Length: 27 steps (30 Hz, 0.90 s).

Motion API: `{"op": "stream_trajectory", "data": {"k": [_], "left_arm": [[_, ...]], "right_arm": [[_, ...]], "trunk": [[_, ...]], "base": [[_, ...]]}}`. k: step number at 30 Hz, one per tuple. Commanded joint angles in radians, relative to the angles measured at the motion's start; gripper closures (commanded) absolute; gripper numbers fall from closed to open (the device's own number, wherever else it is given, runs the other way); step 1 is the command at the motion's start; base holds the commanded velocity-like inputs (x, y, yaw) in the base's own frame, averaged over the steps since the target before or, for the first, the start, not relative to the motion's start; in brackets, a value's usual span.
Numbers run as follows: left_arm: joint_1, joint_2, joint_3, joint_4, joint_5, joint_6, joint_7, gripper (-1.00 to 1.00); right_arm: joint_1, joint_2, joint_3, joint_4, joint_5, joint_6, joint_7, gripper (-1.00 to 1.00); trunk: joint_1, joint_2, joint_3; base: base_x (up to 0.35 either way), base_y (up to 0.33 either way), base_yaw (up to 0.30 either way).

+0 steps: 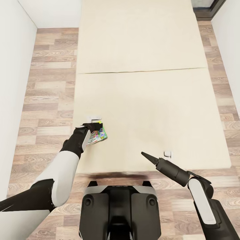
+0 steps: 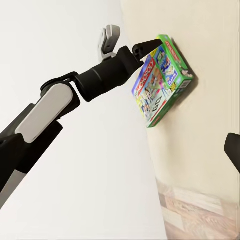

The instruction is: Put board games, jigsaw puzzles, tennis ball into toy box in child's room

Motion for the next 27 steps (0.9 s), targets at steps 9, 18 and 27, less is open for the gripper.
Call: {"op": "stream_trajectory", "data": {"k": [9, 18, 27], "left_arm": [[0.000, -0.001, 0.006, -0.002, -0.008, 0.005, -0.002, -1.00], [0.000, -0.001, 0.005, -0.002, -0.008, -0.004, -0.002, -1.00], [0.000, -0.001, 0.005, -0.002, -0.008, -0.009, -0.002, -1.00]], "right_arm": [[0.000, 0.000, 0.005, 0.000, -0.003, 0.006, -0.013, -1.00], [0.000, 0.000, 0.025, 0.000, -0.003, -0.021, -0.020, -1.00], [0.000, 0.000, 0.025, 0.001, -0.003, -0.026, -0.021, -1.00]], "trunk": [[0.000, -0.002, -0.001], [0.000, -0.002, -0.001], [0.000, -0.002, -0.001]], "base": [[-0.056, -0.130, 0.000], [-0.052, -0.063, 0.000], [-0.059, -0.002, 0.000]]}}
